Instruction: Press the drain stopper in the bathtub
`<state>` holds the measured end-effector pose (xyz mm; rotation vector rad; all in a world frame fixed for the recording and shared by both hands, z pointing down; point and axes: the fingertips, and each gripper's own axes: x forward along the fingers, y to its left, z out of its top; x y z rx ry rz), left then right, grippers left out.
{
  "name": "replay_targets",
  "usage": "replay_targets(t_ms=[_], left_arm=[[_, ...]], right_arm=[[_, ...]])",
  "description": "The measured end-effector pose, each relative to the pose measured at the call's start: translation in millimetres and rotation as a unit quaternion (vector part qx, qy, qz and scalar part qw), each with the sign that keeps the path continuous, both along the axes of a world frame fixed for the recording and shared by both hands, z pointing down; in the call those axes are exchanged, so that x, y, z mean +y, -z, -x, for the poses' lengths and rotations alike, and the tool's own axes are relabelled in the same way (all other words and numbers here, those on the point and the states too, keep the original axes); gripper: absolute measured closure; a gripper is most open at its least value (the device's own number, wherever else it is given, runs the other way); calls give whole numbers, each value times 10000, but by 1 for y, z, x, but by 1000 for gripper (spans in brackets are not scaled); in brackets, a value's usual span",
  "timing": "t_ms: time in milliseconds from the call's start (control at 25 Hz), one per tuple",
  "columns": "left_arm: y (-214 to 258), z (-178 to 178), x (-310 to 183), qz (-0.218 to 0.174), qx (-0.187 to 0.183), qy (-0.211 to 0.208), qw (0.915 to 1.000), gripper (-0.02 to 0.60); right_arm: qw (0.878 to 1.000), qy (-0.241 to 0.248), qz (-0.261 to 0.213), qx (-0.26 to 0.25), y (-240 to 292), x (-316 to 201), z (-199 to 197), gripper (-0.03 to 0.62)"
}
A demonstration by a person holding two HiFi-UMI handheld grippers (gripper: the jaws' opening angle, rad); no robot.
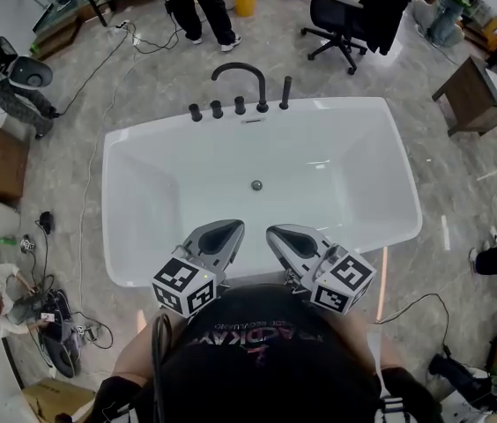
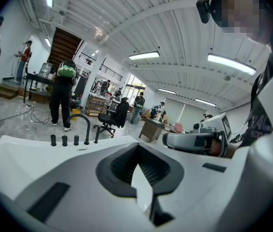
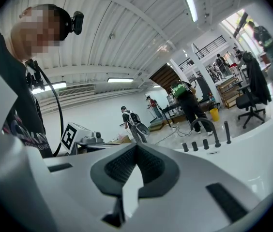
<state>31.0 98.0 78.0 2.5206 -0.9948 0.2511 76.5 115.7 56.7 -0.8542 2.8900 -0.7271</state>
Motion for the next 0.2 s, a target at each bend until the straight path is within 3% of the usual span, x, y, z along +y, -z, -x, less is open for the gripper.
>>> replay_targets(t_ms=[200], left_arm=[[-1,0,0,0,-4,-13,10000,574]], right_arm=[[10000,-7,-5,2,-1,-1,0,583]])
